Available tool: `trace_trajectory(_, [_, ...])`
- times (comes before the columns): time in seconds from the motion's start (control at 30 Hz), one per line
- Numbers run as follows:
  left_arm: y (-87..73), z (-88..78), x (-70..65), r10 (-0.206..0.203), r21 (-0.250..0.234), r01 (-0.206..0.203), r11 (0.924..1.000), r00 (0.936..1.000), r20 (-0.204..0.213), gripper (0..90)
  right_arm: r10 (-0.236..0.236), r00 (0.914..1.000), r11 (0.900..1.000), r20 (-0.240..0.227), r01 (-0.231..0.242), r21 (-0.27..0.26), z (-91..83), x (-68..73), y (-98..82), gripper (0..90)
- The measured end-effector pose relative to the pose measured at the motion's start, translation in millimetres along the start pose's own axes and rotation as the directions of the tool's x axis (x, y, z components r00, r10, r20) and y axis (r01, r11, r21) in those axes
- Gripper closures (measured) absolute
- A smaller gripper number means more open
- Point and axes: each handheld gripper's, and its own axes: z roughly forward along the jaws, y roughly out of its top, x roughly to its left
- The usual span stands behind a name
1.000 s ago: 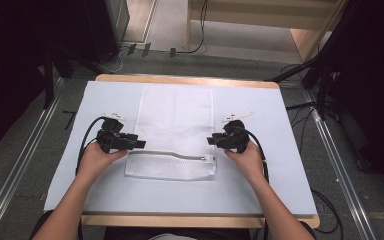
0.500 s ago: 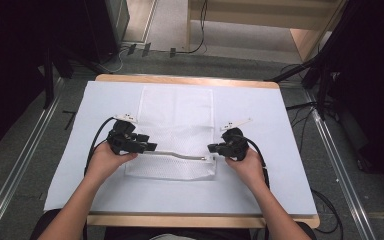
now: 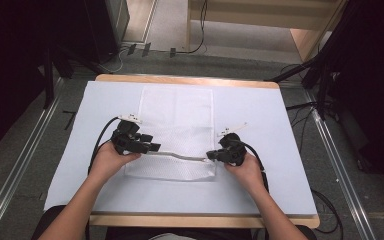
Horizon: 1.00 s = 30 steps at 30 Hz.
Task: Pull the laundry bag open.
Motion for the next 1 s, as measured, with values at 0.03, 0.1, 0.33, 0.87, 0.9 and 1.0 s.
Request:
trace_trajectory(0.03, [0.5,0.6,-0.2,0.002,0.003,-0.002,1.0000,1.0000,0.003,45.3,0.000,1.0000,1.000,-0.002,0.000,0.000,-0.4,0.6,-0.6,90.0])
trace_trajectory(0.1, [1.3,2.2,-0.7,0.007,0.005,-0.007,1.0000,1.0000,0.003,45.3,-0.003,1.0000,1.000,-0.002,0.003,0.005,-1.8,1.7,-1.8,90.0])
trace_trajectory(0.33, [4.1,6.6,-4.0,0.015,0.010,-0.015,0.9998,0.9998,0.010,45.2,-0.002,0.9999,1.000,-0.016,0.002,0.018,-1.6,7.7,-5.8,90.0])
trace_trajectory(0.87, [12.4,13.2,-16.1,0.035,0.009,-0.035,0.9993,0.9984,0.044,45.4,-0.077,0.9969,0.996,-0.014,0.077,-0.052,-1.6,26.9,0.8,90.0])
trace_trajectory(0.9, [13.8,13.9,-17.2,0.035,0.009,-0.036,0.9993,0.9982,0.048,45.4,-0.069,0.9975,0.996,-0.011,0.069,-0.051,-2.6,27.0,0.6,90.0])
trace_trajectory(1.0, [18.5,16.1,-19.3,0.043,0.019,-0.044,0.9988,0.9976,0.054,45.5,-0.075,0.9972,0.996,0.004,0.075,-0.052,-7.0,23.7,-1.6,90.0])
